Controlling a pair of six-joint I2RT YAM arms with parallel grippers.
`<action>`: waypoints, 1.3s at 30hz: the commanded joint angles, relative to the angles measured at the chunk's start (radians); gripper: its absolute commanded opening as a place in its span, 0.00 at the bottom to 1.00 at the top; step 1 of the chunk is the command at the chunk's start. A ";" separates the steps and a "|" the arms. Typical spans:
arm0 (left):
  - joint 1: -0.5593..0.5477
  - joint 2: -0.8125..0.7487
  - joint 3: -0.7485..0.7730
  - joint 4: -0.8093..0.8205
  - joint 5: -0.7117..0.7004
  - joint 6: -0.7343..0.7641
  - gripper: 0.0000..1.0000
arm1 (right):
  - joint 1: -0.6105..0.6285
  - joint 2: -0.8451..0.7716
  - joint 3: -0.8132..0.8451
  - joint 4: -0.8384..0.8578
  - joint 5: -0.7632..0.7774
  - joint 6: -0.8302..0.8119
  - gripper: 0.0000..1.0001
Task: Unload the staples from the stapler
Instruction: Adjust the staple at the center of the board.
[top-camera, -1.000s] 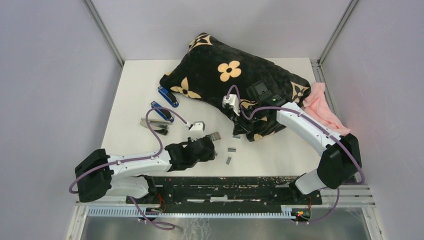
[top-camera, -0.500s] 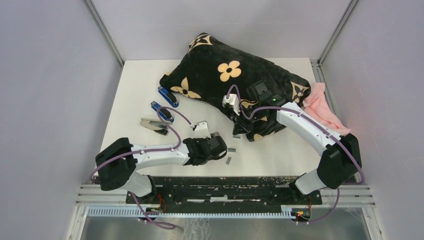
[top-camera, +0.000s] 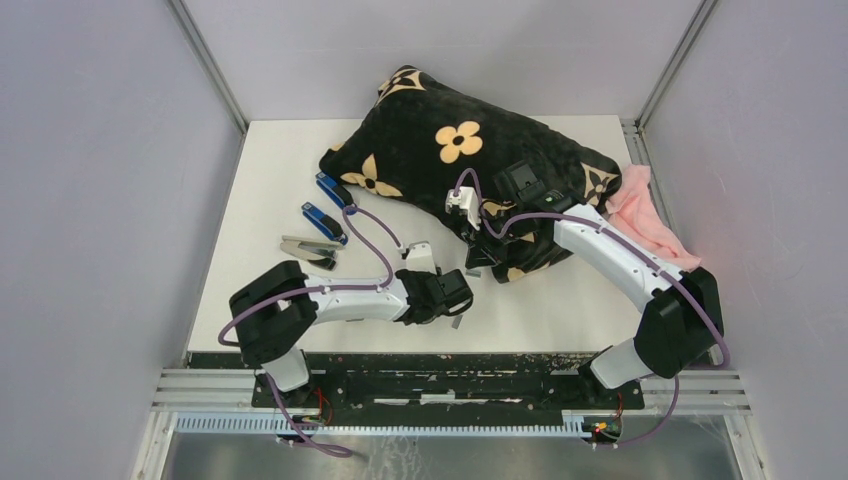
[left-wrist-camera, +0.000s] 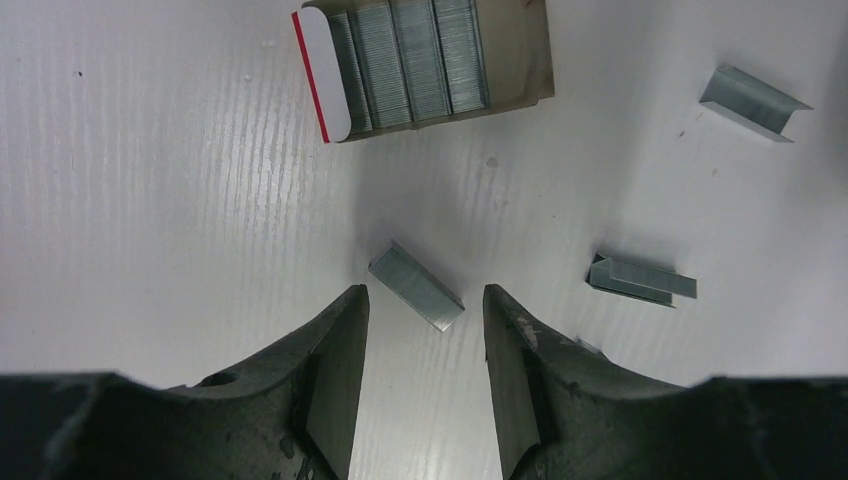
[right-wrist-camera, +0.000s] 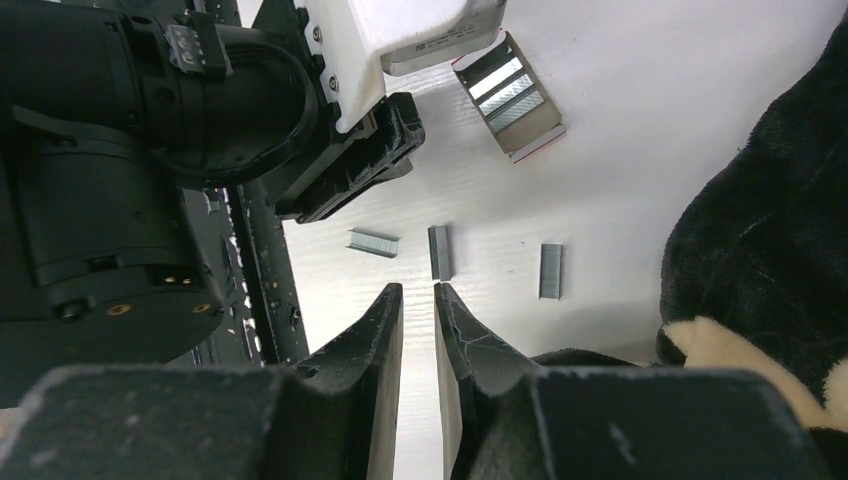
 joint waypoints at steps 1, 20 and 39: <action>-0.007 0.025 0.042 -0.032 -0.034 -0.045 0.53 | -0.005 -0.037 0.000 0.032 -0.012 0.002 0.23; -0.005 0.010 0.022 -0.076 -0.031 0.006 0.45 | -0.005 -0.047 -0.004 0.036 -0.010 0.001 0.23; -0.004 -0.059 -0.084 0.014 -0.042 0.234 0.39 | -0.005 -0.057 -0.007 0.039 -0.011 0.003 0.23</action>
